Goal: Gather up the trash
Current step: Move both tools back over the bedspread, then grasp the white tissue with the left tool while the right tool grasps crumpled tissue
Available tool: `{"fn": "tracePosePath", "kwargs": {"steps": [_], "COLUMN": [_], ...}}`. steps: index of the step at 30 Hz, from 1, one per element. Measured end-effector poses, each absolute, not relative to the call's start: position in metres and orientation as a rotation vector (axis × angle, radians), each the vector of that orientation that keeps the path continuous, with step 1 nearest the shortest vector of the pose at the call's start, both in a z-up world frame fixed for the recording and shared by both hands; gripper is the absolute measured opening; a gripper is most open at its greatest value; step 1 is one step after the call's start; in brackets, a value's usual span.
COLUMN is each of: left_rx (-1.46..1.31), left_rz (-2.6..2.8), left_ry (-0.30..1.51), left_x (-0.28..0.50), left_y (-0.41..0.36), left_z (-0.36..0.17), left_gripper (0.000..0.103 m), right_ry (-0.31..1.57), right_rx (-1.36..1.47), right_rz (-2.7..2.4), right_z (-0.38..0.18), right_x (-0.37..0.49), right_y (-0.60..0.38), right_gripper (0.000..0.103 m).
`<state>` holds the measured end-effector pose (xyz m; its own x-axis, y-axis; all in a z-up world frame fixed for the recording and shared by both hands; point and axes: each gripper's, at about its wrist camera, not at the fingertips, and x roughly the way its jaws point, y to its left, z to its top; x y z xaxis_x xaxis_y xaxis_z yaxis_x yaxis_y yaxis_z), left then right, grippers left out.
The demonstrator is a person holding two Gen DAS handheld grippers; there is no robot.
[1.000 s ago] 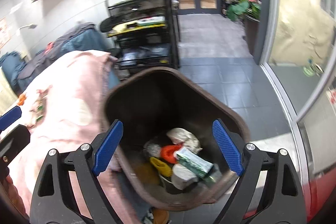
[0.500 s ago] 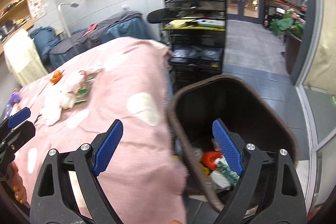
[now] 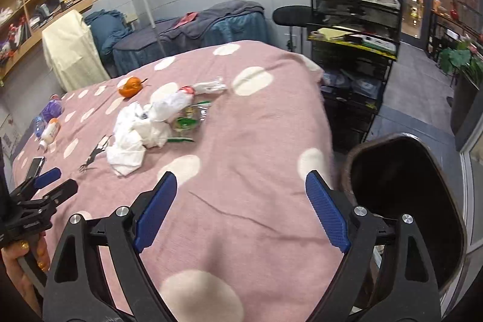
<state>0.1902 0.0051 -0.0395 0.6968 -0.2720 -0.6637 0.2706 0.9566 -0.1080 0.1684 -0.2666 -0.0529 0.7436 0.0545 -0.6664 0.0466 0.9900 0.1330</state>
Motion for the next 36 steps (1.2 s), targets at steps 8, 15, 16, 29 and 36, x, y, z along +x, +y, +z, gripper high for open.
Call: {"fn": "tracePosePath", "kwargs": {"steps": [8, 15, 16, 29, 36], "left_rx": [-0.023, 0.063, 0.091, -0.071, -0.132], "left_rz": [-0.37, -0.375, -0.363, -0.29, -0.238], "left_ry": [0.763, 0.857, 0.872, 0.811, 0.775], "left_x": [0.216, 0.262, 0.267, 0.238, 0.216], "left_y": [-0.005, -0.039, -0.044, 0.013, 0.044], "left_z": [-0.039, -0.061, -0.066, -0.048, -0.042], "left_gripper": [0.09, 0.083, 0.081, 0.015, 0.015], "right_ry": [0.749, 0.758, 0.76, 0.853, 0.953], "right_rx": [0.123, 0.118, 0.117, 0.13, 0.146], "right_rz": [0.044, 0.035, 0.035, 0.226, 0.34], "right_z": [-0.05, -0.048, -0.048, -0.067, -0.084], "right_x": [0.199, 0.217, 0.217, 0.248, 0.288], "right_y": [-0.238, -0.233, -0.233, -0.195, -0.146], "right_gripper": [0.086, 0.086, 0.086, 0.086, 0.086]}}
